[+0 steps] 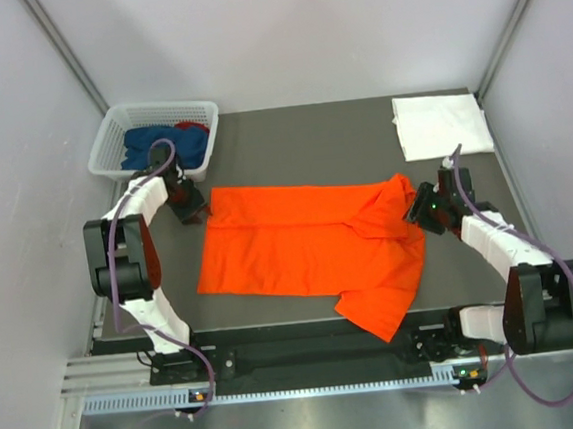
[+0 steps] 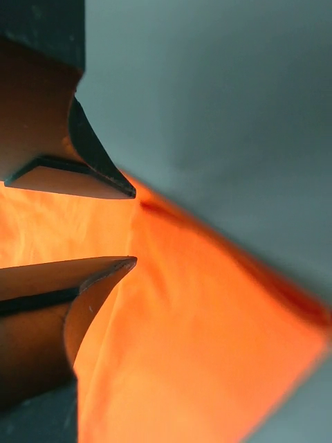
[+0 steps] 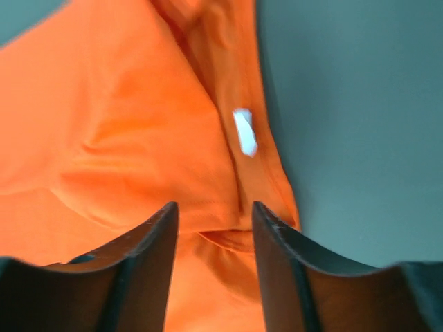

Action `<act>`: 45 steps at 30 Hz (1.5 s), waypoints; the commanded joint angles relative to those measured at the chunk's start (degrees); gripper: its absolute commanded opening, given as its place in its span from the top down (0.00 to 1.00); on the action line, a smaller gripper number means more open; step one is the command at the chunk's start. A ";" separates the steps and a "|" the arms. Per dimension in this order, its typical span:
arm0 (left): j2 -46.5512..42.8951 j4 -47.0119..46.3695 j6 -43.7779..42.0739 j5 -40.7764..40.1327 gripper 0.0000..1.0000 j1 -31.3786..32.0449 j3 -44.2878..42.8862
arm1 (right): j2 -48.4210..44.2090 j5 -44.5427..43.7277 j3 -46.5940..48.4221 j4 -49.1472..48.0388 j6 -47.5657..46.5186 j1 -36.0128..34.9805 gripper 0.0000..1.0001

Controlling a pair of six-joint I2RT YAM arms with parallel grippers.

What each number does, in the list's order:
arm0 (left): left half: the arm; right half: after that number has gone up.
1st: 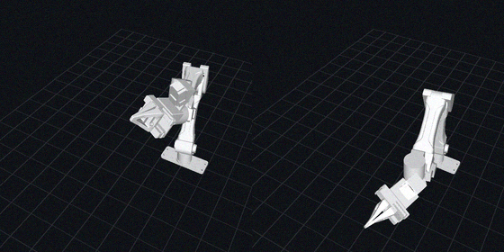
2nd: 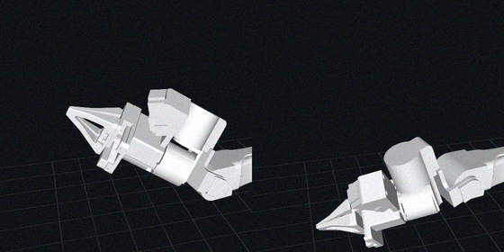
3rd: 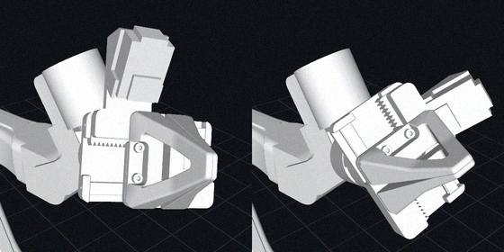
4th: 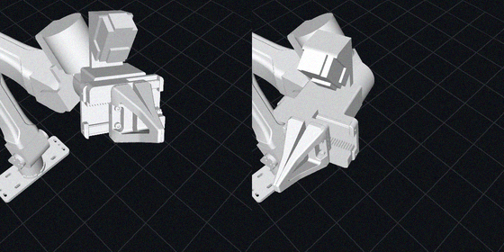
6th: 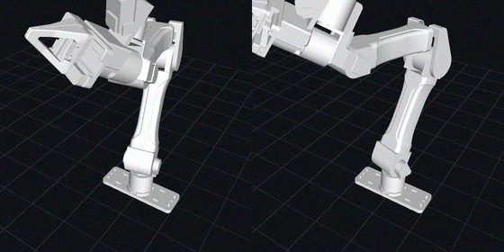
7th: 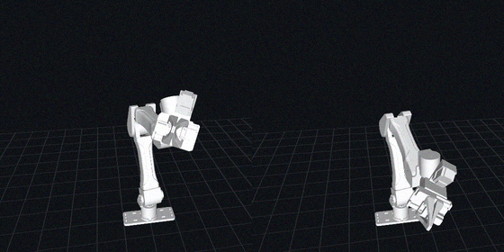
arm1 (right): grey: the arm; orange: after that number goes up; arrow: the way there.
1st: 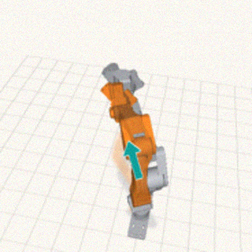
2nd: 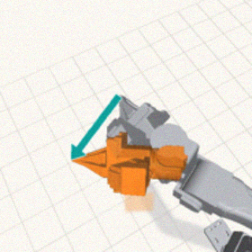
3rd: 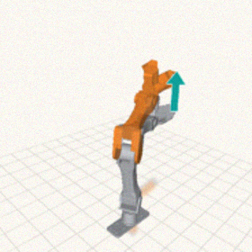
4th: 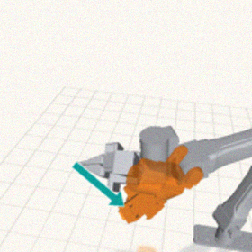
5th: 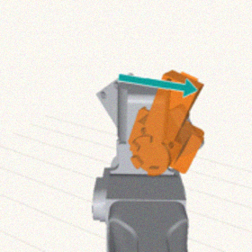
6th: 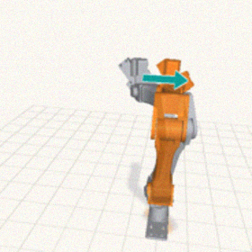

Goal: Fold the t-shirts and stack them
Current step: Fold the tshirt

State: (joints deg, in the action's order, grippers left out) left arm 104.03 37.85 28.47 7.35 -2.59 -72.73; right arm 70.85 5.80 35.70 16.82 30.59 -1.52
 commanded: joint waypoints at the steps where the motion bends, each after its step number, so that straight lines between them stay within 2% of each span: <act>1: -4.36 -3.91 -1.31 9.03 0.57 0.13 -4.08 | 0.77 1.05 7.62 -0.55 -5.09 0.82 0.50; 4: -1.65 -8.30 -0.70 15.64 0.56 1.27 -6.71 | 6.30 4.12 12.98 -2.31 -8.34 0.99 0.49; 8: 5.20 -10.33 -0.61 19.18 0.58 2.15 -10.58 | 14.82 9.13 19.04 -6.44 -10.55 1.08 0.53; 11: 8.37 -12.00 -0.08 20.06 0.58 2.15 -12.87 | 19.57 10.81 21.16 -7.76 -10.73 1.08 0.60; 17: 14.44 -14.73 1.32 22.61 0.60 2.33 -17.79 | 27.31 11.25 27.48 -6.72 -13.89 2.30 0.58; 24: 17.35 -17.98 2.91 23.14 0.61 2.41 -18.32 | 26.89 9.76 29.25 -4.43 -15.03 2.84 0.59; 27: 16.04 -17.81 2.91 21.57 0.62 2.41 -17.45 | 25.04 9.32 30.04 -3.20 -15.91 2.84 0.61; 29: 13.24 -15.88 2.73 14.83 0.61 4.00 -16.83 | 24.86 8.88 30.82 -2.41 -16.17 2.84 0.62; 31: 12.08 -9.76 1.86 8.58 0.60 3.91 -17.97 | 25.30 7.91 31.18 -1.88 -16.26 2.84 0.62; 32: 11.64 -7.46 1.42 1.51 0.60 3.82 -18.76 | 25.13 7.73 31.18 -1.53 -16.35 2.84 0.62; 35: 11.11 -4.54 0.27 -5.75 0.59 3.47 -19.73 | 24.43 7.65 30.39 -1.70 -16.26 2.84 0.62; 37: 9.97 -4.45 -0.17 -4.90 0.59 3.29 -19.73 | 23.81 7.47 30.13 -1.88 -16.17 2.84 0.61; 39: 8.39 -6.37 -0.86 -0.18 0.59 3.56 -19.04 | 23.55 7.47 30.21 -1.88 -16.26 2.84 0.61; 45: 3.37 -11.73 -5.17 6.17 0.59 9.87 -18.15 | 24.42 7.11 30.30 -2.23 -16.88 2.84 0.56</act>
State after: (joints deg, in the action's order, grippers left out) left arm 112.71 30.57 26.65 9.58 2.98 -90.21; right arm 96.82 13.32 64.60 15.64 14.92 0.78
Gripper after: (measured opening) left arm 0.408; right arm 0.425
